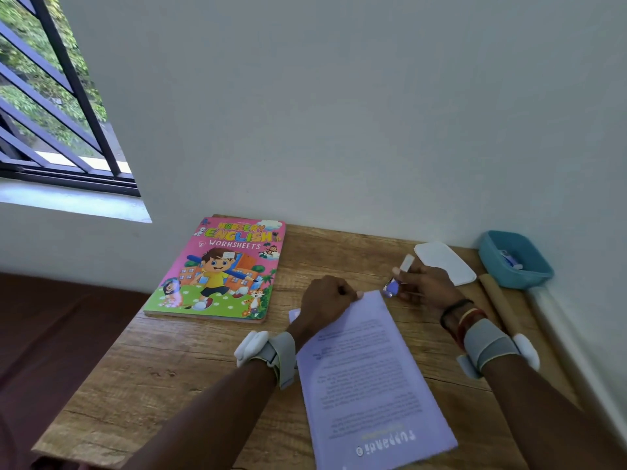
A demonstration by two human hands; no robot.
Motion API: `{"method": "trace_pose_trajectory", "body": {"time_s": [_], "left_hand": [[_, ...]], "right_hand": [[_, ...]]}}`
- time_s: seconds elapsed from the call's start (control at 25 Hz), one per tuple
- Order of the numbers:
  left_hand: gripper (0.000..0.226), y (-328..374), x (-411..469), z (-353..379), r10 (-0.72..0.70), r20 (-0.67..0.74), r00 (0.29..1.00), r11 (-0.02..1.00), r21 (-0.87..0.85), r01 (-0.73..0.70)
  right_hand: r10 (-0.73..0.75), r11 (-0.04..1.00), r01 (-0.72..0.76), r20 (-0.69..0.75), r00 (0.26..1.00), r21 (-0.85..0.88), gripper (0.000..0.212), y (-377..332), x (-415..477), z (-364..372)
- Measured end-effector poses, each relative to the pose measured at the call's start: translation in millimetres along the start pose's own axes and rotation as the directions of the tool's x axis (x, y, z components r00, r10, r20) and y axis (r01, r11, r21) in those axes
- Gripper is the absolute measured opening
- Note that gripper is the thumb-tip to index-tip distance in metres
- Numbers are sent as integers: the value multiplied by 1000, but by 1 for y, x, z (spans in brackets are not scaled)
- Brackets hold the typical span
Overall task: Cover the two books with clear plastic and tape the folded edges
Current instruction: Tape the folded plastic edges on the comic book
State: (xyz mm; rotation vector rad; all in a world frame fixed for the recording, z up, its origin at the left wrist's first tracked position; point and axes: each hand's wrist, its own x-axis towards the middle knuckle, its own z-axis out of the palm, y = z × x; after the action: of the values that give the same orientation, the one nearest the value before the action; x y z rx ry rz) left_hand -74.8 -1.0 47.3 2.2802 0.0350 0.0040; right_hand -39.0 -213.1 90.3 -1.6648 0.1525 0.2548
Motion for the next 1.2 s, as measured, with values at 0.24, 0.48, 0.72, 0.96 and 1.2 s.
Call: {"method": "trace_pose_trajectory", "body": {"time_s": [0.24, 0.48, 0.72, 0.96, 1.2], "left_hand": [[30, -19, -23, -23, -299, -372, 879, 954, -82, 289], [35, -26, -42, -39, -201, -186, 962, 976, -127, 179], [30, -4, 4, -48, 38, 103, 994, 966, -259, -10], [17, -16, 10, -56, 186, 232, 955, 941, -323, -105], [18, -26, 10, -45, 134, 190, 973, 949, -307, -71]], "right_hand": [[-1, 1000, 2, 7, 1000, -22, 21, 10, -7, 18], [22, 996, -13, 110, 994, -84, 25, 14, -4, 23], [84, 996, -80, 179, 980, -27, 24, 7, -9, 22], [50, 997, -53, 74, 996, 49, 19, 3, -8, 11], [68, 988, -33, 232, 970, -152, 33, 3, -12, 24]]}}
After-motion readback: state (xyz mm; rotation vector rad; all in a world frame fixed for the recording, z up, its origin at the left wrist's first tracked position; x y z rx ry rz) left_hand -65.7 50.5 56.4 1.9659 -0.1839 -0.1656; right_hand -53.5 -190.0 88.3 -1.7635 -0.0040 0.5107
